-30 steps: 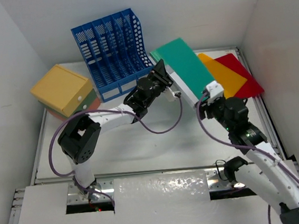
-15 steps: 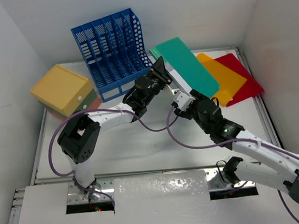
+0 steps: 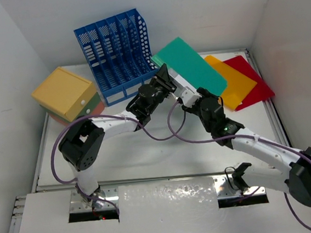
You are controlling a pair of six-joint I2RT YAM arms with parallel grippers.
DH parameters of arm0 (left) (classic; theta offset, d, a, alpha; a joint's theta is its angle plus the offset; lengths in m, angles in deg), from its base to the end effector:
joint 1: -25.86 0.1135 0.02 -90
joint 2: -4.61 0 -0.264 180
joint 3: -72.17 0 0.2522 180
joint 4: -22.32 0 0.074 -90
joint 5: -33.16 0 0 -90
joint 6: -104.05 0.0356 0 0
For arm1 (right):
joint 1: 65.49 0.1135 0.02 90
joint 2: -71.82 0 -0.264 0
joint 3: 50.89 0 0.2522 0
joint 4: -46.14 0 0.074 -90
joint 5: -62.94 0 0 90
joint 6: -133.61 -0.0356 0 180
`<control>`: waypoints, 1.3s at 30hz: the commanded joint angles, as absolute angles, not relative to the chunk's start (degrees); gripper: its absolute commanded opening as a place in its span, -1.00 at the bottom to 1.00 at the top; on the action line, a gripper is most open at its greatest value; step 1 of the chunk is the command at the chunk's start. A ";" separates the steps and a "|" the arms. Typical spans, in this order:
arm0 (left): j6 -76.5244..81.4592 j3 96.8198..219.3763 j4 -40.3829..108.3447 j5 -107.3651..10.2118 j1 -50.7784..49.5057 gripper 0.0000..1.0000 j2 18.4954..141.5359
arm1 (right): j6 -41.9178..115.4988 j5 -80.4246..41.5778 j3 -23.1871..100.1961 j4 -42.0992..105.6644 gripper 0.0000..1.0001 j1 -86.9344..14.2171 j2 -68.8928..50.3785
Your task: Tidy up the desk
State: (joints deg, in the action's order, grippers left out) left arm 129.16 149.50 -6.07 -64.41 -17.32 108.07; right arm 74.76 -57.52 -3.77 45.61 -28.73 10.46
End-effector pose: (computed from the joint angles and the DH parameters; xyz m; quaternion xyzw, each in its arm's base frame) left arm 0.3073 -0.2820 0.2635 0.6702 0.1770 0.4595 0.5554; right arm 0.2024 0.1287 0.2565 -0.2939 0.7235 -0.1790 0.5984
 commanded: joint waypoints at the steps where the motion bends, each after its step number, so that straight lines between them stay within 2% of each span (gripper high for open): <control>1: 160.47 148.77 -11.29 -61.32 -18.87 -1.00 104.02 | 72.53 -56.78 -0.40 51.62 0.21 -32.08 7.41; 10: 160.21 150.35 -10.41 -61.06 -20.28 -1.00 105.86 | 72.87 -49.65 6.98 54.17 0.24 -34.11 0.38; 21: 157.57 153.52 -8.91 -62.38 -20.37 -1.00 107.97 | 74.10 -45.17 9.80 55.58 0.51 -34.11 -1.83; 28: 156.61 153.16 -8.83 -63.34 -20.46 -1.00 108.06 | 72.79 -41.22 12.87 49.70 0.61 -33.76 -0.33; 30: 155.82 153.52 -8.74 -63.43 -20.46 -1.00 107.88 | 73.04 -41.30 13.76 47.59 0.45 -33.76 -0.16; 31: 155.55 153.52 -8.74 -63.43 -20.46 -1.00 107.62 | 73.31 -42.00 13.50 47.67 0.18 -33.84 0.10; 33: 154.67 153.17 -9.26 -62.91 -20.28 -1.00 106.83 | 72.09 -41.05 12.01 47.76 -0.05 -35.33 1.59; 34: 154.76 152.21 -9.70 -61.77 -20.11 -1.00 106.30 | 71.39 -37.38 11.65 47.15 -0.23 -36.04 1.95; 37: 155.98 148.61 -14.26 -58.00 -19.84 -1.00 105.86 | 69.97 -33.67 12.44 44.60 -0.44 -36.92 1.60; 39: 157.13 145.89 -17.26 -57.10 -19.84 -1.00 105.77 | 68.92 -32.08 12.53 44.68 -0.43 -36.92 0.38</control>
